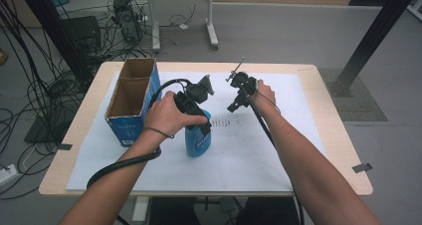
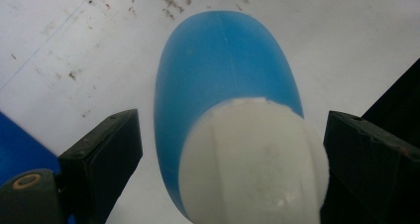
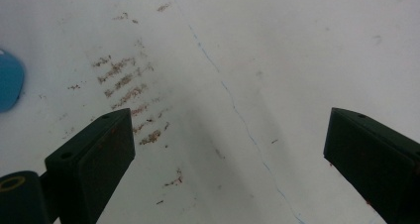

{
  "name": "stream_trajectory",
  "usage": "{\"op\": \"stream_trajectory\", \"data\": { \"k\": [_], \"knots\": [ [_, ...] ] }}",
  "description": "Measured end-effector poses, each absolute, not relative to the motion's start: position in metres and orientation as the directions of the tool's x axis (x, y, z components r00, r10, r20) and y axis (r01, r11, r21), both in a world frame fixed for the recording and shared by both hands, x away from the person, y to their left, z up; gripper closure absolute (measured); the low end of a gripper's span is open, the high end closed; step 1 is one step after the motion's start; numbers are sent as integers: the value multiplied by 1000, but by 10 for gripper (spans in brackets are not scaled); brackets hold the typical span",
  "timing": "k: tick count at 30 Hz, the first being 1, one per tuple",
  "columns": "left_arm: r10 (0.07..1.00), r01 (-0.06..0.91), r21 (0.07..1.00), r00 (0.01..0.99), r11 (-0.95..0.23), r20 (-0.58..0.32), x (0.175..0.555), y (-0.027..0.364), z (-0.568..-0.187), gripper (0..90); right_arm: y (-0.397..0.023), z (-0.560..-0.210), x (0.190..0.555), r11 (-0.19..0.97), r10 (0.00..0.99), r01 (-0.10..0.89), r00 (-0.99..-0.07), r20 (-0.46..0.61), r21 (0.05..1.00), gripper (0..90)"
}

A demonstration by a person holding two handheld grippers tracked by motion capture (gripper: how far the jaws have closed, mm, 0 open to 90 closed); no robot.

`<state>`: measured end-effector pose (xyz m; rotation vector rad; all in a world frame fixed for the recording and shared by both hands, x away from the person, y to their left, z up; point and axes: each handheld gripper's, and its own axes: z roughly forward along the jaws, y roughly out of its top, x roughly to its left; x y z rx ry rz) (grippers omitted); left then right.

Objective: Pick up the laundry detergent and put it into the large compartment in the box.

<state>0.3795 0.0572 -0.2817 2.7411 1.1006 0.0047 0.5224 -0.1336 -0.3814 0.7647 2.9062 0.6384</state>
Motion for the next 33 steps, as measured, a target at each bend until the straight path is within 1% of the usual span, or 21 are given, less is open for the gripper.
{"op": "stream_trajectory", "data": {
  "k": [11,33],
  "knots": [
    [688,689,174,722,-704,-75,379,58,-282,92,-132,-379,522,798,477,444,-879,24,407,51],
    [688,687,176,723,-705,-64,380,57,-279,90,-132,-378,522,796,478,443,-878,22,412,51]
  ]
}}
